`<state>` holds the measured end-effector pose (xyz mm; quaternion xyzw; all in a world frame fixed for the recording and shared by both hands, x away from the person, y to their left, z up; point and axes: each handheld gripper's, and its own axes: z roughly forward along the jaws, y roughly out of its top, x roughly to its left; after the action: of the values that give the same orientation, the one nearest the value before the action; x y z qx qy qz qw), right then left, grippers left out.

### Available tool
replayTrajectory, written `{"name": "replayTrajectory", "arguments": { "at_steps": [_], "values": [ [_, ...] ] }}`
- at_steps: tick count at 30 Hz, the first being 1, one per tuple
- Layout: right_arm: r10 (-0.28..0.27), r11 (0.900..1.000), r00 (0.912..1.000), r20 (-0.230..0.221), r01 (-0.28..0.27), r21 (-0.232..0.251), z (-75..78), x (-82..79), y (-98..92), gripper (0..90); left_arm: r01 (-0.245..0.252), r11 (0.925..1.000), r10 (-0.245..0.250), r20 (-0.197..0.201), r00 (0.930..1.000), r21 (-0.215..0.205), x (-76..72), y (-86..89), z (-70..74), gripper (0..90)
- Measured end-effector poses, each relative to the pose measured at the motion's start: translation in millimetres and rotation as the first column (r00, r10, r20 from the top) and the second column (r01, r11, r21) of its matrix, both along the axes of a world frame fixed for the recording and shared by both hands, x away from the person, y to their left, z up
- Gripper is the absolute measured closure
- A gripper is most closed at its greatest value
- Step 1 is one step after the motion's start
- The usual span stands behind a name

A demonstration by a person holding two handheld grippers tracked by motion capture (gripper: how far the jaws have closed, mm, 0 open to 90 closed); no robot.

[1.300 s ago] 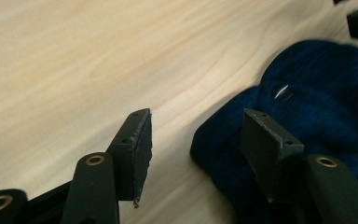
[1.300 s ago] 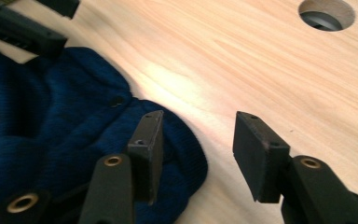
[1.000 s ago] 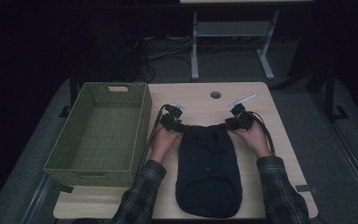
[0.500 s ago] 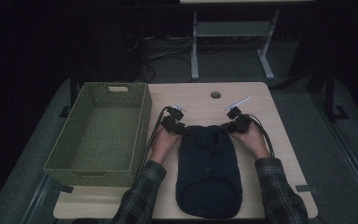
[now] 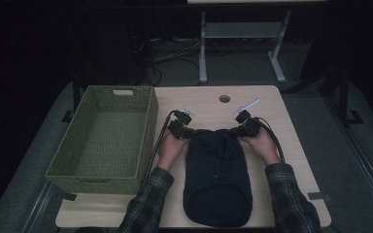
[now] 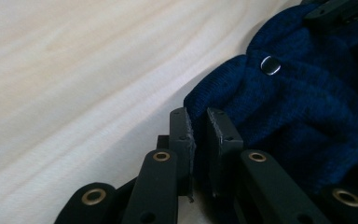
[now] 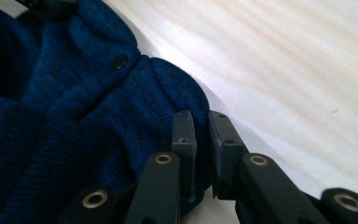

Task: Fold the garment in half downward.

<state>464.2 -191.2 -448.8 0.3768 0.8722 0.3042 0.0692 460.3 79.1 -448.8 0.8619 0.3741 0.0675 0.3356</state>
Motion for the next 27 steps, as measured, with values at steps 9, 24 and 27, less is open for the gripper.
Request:
{"name": "replayTrajectory", "arguments": {
  "at_steps": [9, 24, 27],
  "values": [
    [-0.037, 0.998, 0.996, 0.082, 0.032, 0.06, 27.9, -1.6, -4.9, 82.0, -0.041, 0.9987, 0.044, 0.116, 0.9923, -0.031, -3.0, 0.6, 32.4, 81.6],
    [-0.083, 0.991, 0.9683, 0.236, 0.055, 0.123, 90.8, -0.9, -5.5, 81.8, -0.068, 0.9938, 0.089, 0.274, 0.9577, -0.088, -5.9, 4.4, 92.2, 81.5],
    [-0.076, 0.99, 0.9673, 0.242, 0.045, 0.13, 91.1, -7.8, -6.4, 81.8, -0.05, 0.9943, 0.075, 0.287, 0.9551, -0.094, -14.3, 5.9, 90.8, 81.5]
  ]
}}
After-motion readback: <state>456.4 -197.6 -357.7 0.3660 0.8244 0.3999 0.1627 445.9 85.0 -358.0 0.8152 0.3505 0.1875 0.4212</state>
